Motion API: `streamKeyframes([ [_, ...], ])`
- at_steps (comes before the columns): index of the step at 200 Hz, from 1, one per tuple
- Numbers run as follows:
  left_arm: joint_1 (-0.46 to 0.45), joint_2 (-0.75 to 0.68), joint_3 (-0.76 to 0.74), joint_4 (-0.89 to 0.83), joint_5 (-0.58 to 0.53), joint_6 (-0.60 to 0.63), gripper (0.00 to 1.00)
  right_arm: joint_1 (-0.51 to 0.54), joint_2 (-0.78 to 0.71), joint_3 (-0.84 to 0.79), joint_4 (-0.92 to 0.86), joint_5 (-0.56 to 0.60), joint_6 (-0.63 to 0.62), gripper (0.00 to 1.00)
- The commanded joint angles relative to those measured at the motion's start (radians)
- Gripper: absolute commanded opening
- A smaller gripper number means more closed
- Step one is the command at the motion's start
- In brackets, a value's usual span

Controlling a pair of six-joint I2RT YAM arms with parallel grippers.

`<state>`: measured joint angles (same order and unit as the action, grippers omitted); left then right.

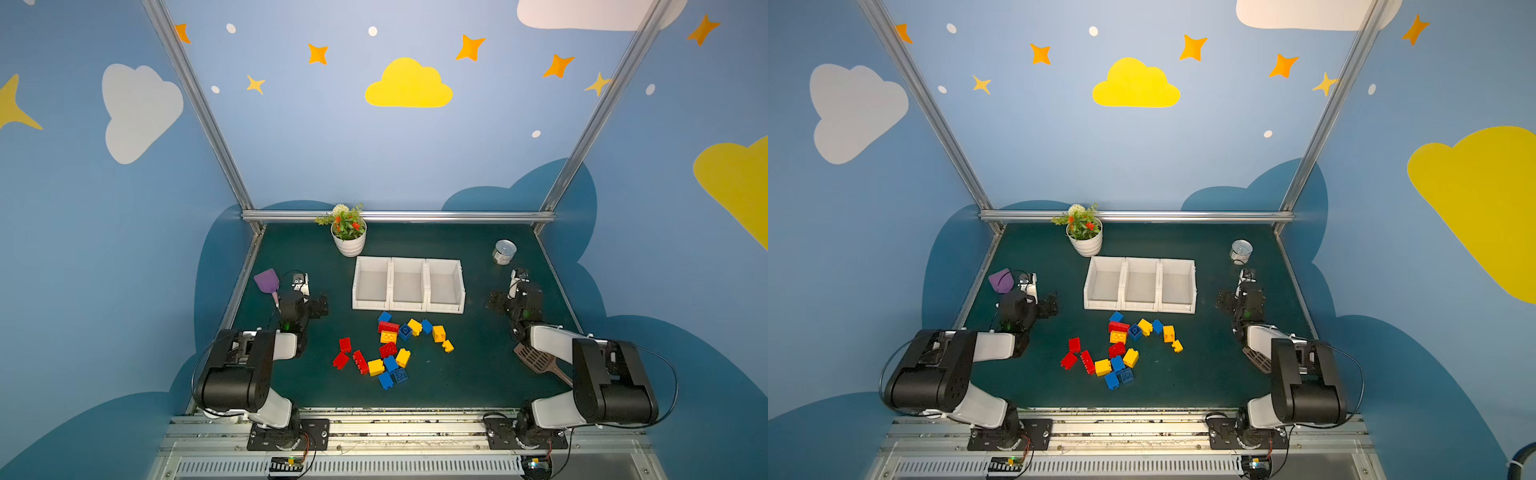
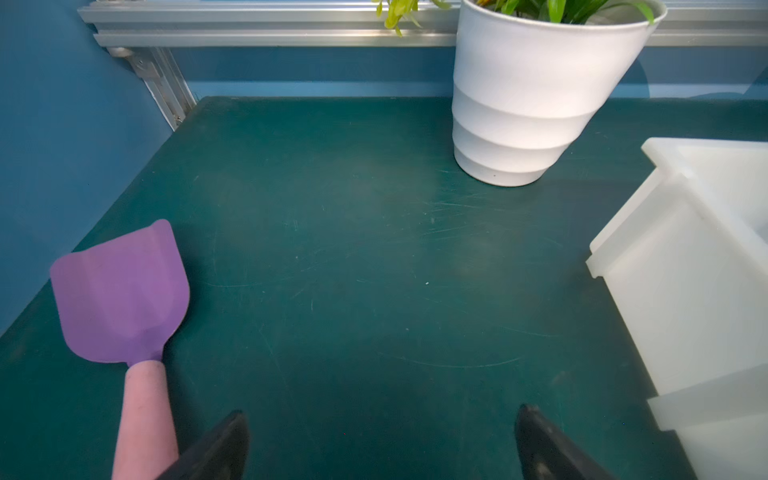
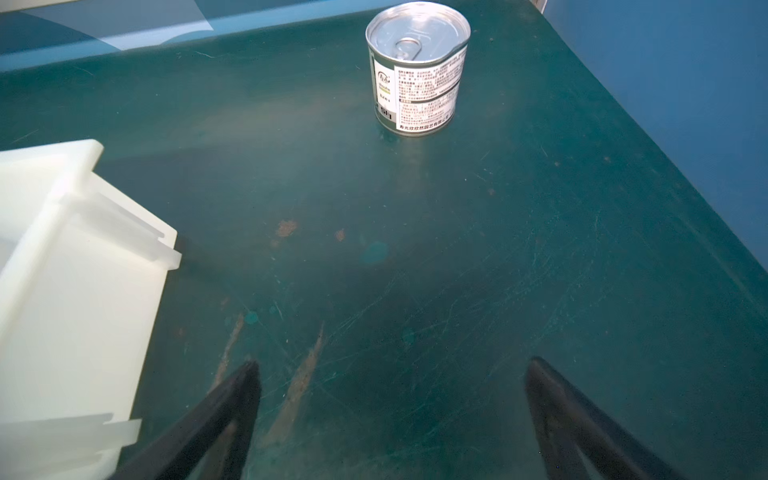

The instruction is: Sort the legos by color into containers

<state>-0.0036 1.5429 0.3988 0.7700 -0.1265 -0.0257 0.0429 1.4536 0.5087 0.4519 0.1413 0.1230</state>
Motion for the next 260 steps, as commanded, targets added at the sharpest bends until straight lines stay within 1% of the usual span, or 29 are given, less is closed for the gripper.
streamKeyframes([
  [1, 0.007, -0.008, 0.024, -0.008, 0.016, 0.003, 0.99, 0.003, -0.007, 0.004, 0.011, 0.009, -0.001, 0.99],
  [213, 0.006, -0.013, 0.02, -0.005, 0.017, 0.005, 0.99, 0.0, -0.006, 0.007, 0.008, 0.004, 0.0, 0.99],
  [229, 0.007, -0.023, 0.009, 0.021, 0.014, -0.008, 0.99, 0.007, -0.026, 0.007, 0.011, 0.029, -0.018, 0.98],
  [237, 0.004, -0.047, 0.002, 0.044, 0.029, 0.018, 0.99, 0.015, -0.057, 0.029, -0.036, 0.031, -0.038, 0.99],
  [241, -0.003, -0.074, 0.005, 0.013, 0.028, 0.027, 0.99, 0.019, -0.077, 0.046, -0.078, 0.027, -0.038, 0.99],
  [249, -0.017, -0.148, 0.033, -0.108, 0.018, 0.033, 0.99, 0.026, -0.13, 0.1, -0.207, 0.006, -0.023, 0.98],
  [252, -0.019, -0.179, 0.051, -0.175, 0.019, 0.03, 0.99, 0.033, -0.158, 0.127, -0.281, -0.007, -0.014, 0.99],
  [260, -0.021, -0.255, 0.113, -0.366, 0.039, 0.015, 0.99, 0.053, -0.203, 0.176, -0.391, -0.027, -0.012, 0.99],
])
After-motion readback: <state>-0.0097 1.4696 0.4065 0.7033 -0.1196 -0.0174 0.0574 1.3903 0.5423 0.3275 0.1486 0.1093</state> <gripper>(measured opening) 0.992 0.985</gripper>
